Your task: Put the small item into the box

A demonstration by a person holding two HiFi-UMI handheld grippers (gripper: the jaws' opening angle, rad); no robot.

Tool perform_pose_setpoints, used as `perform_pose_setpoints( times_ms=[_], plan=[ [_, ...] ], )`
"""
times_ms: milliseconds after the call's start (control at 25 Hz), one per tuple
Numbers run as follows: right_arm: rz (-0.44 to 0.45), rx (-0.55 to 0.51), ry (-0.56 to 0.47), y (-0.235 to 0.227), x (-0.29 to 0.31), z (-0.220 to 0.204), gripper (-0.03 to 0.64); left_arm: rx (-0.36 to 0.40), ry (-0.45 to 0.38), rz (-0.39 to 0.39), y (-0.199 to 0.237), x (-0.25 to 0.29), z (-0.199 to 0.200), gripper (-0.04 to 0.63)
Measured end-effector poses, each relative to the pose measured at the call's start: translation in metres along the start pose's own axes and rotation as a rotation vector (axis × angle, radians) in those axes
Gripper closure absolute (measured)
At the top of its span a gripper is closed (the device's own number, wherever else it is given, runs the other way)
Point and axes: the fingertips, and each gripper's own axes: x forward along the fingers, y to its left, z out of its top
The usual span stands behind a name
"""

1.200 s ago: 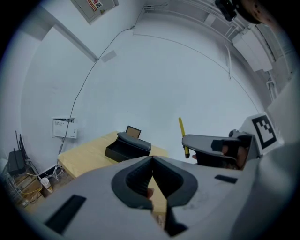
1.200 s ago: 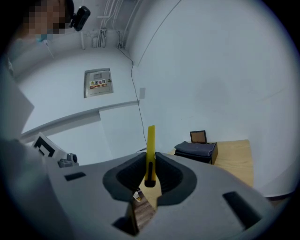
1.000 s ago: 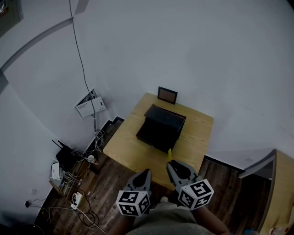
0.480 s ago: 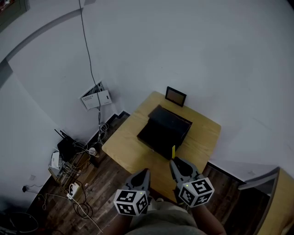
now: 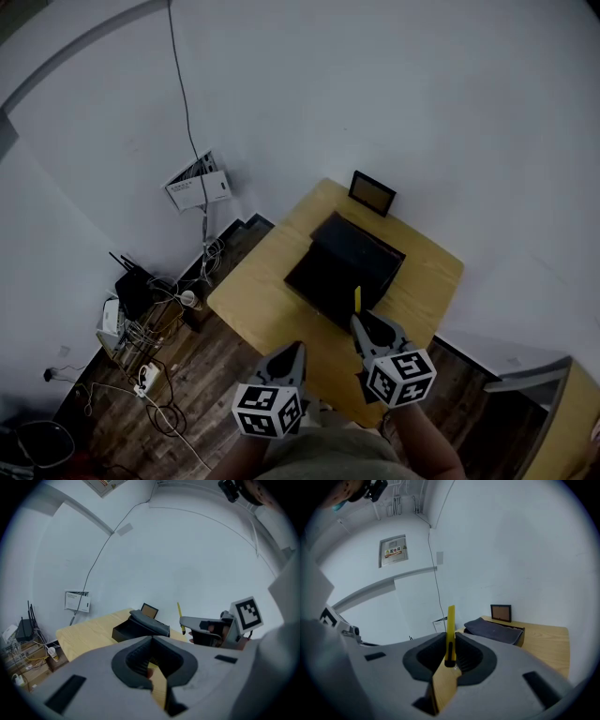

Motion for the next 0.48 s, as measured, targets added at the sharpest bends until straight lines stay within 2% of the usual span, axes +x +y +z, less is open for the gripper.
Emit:
perform_pose_setpoints(
  times_ms=[480],
  plan=[
    [-0.035, -0.041, 0.188, -0.042, 0.081, -0.038, 0.565, -0.004, 0.064, -0.033, 0.027, 0.055, 0.008, 0.592]
  ],
)
